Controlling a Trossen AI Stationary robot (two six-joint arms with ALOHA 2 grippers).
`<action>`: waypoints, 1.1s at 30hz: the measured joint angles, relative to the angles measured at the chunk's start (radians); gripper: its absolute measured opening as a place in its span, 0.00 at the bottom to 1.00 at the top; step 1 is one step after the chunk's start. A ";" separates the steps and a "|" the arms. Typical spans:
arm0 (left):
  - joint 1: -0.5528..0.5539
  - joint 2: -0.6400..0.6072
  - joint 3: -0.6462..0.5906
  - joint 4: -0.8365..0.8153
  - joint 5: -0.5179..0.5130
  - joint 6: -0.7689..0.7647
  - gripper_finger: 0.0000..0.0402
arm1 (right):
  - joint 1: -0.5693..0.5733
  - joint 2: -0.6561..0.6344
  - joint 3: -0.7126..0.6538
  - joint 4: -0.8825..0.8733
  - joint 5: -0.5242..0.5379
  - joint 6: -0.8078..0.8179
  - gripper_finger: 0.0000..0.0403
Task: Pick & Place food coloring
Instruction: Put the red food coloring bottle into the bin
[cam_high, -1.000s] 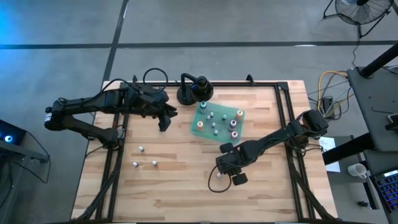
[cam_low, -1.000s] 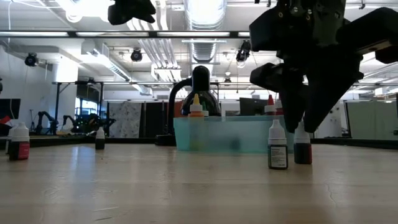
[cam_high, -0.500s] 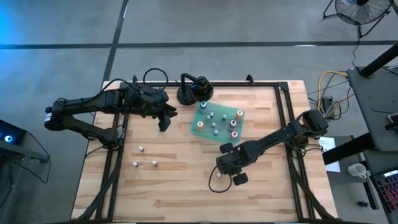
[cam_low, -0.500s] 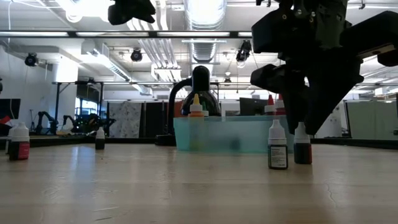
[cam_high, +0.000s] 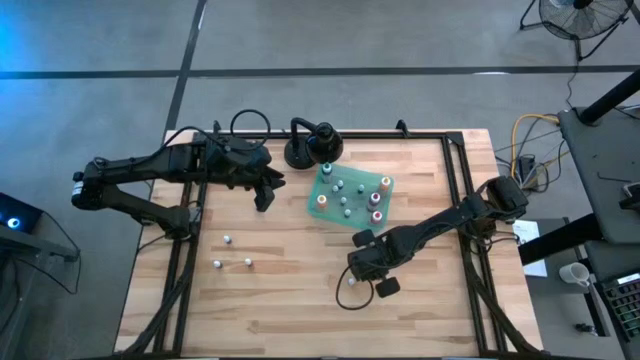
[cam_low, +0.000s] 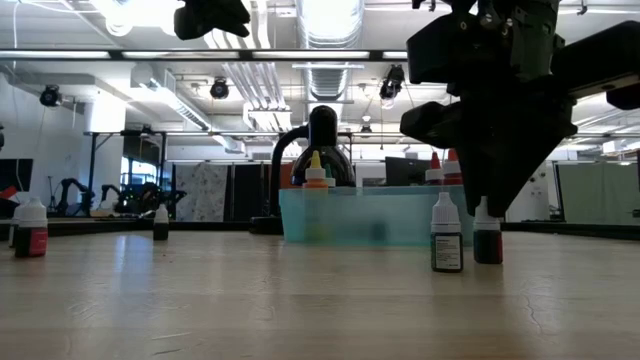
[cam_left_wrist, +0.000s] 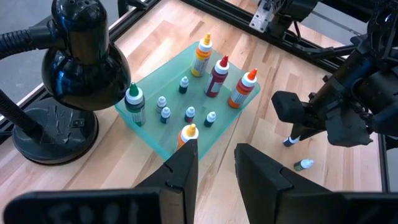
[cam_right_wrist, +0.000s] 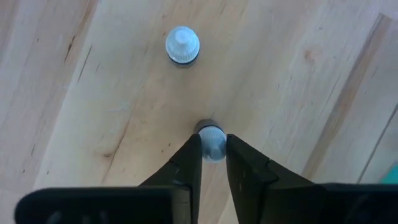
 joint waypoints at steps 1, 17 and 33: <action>0.000 0.000 0.000 0.000 0.000 0.000 0.20 | 0.000 0.000 0.000 -0.002 0.000 0.005 0.13; -0.001 0.000 0.001 0.008 0.000 0.024 0.20 | -0.138 -0.171 0.171 -0.208 0.222 0.196 0.11; -0.002 0.000 0.001 0.028 0.002 0.048 0.20 | -0.569 -0.018 0.310 -0.324 0.096 0.295 0.11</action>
